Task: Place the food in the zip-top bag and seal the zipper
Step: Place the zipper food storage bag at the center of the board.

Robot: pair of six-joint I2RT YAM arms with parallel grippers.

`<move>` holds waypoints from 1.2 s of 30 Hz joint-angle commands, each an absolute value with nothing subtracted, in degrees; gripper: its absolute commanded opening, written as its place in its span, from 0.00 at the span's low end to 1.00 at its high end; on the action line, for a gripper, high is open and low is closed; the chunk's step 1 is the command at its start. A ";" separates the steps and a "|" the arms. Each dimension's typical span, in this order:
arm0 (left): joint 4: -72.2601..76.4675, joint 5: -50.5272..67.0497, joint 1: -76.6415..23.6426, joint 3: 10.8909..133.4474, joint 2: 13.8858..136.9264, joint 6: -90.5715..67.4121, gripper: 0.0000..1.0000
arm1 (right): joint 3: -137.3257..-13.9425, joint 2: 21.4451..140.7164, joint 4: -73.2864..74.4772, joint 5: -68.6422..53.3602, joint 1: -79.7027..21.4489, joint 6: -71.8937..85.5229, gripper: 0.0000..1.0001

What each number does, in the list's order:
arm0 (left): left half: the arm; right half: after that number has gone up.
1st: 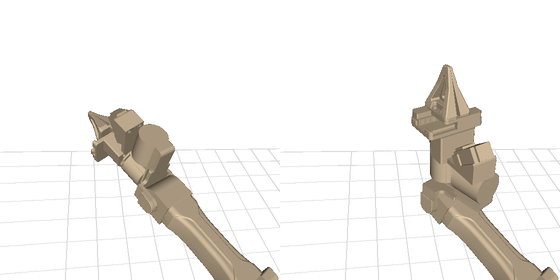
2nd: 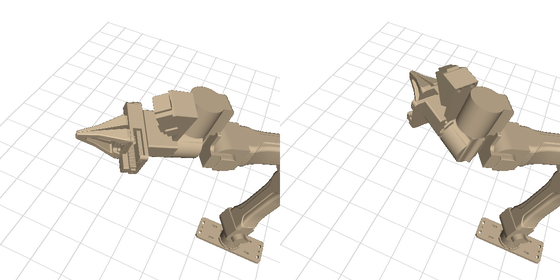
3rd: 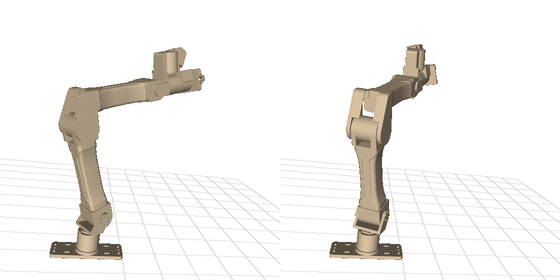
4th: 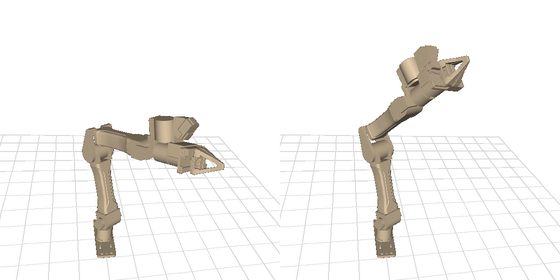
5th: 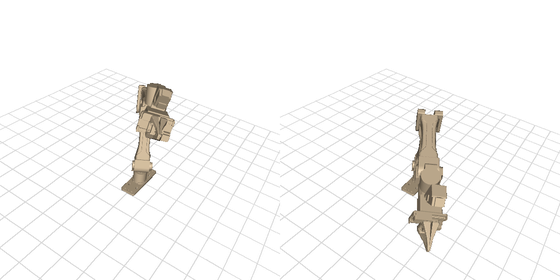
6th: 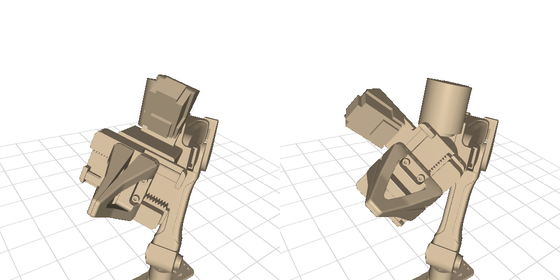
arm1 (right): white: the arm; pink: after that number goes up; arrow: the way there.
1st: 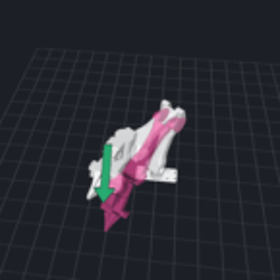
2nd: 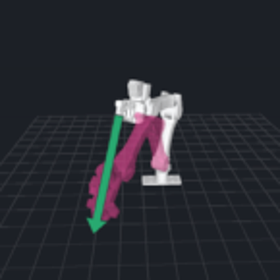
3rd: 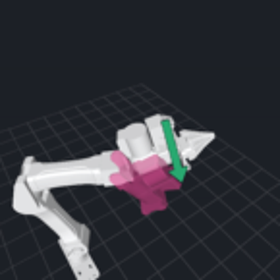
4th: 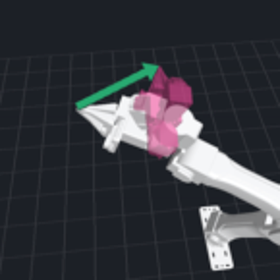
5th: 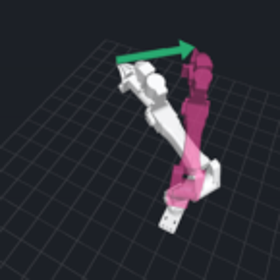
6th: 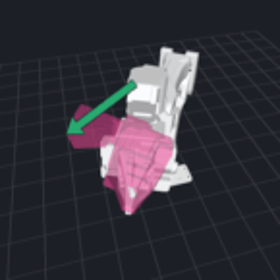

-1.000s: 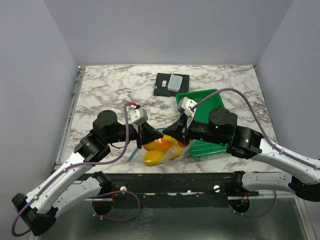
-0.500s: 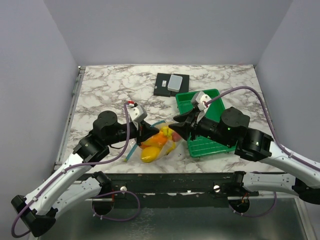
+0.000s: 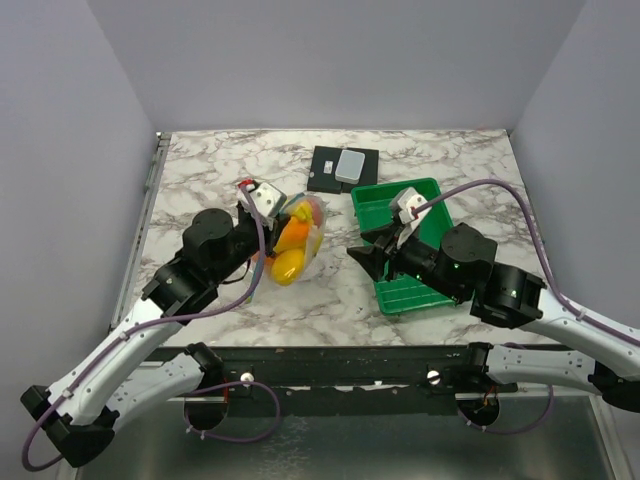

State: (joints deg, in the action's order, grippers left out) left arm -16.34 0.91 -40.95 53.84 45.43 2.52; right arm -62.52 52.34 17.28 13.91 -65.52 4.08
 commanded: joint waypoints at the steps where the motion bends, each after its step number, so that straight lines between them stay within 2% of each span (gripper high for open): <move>1: -15.10 -14.56 -40.87 57.63 49.08 8.60 0.00 | -61.55 52.23 17.05 16.27 -65.38 4.48 0.49; 7: -13.40 -26.03 -40.80 60.55 55.14 13.66 0.00 | -59.90 51.11 16.20 17.33 -65.38 4.61 0.50; 14: -4.21 -35.12 -40.80 55.60 60.94 19.08 0.00 | -58.01 48.90 16.43 17.73 -65.38 4.75 0.51; 25: -2.96 -27.56 -40.94 53.54 72.42 12.73 0.00 | -55.18 44.25 16.90 17.67 -65.34 5.76 0.53; 36: -5.98 -22.56 -45.51 53.06 76.02 0.33 0.00 | -53.23 39.81 18.10 17.54 -65.43 7.12 0.56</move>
State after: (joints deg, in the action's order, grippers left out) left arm -5.30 -25.61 -42.83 54.17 74.46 7.62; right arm -54.11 41.04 17.26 16.29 -65.52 6.09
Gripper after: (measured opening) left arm 0.005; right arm 0.556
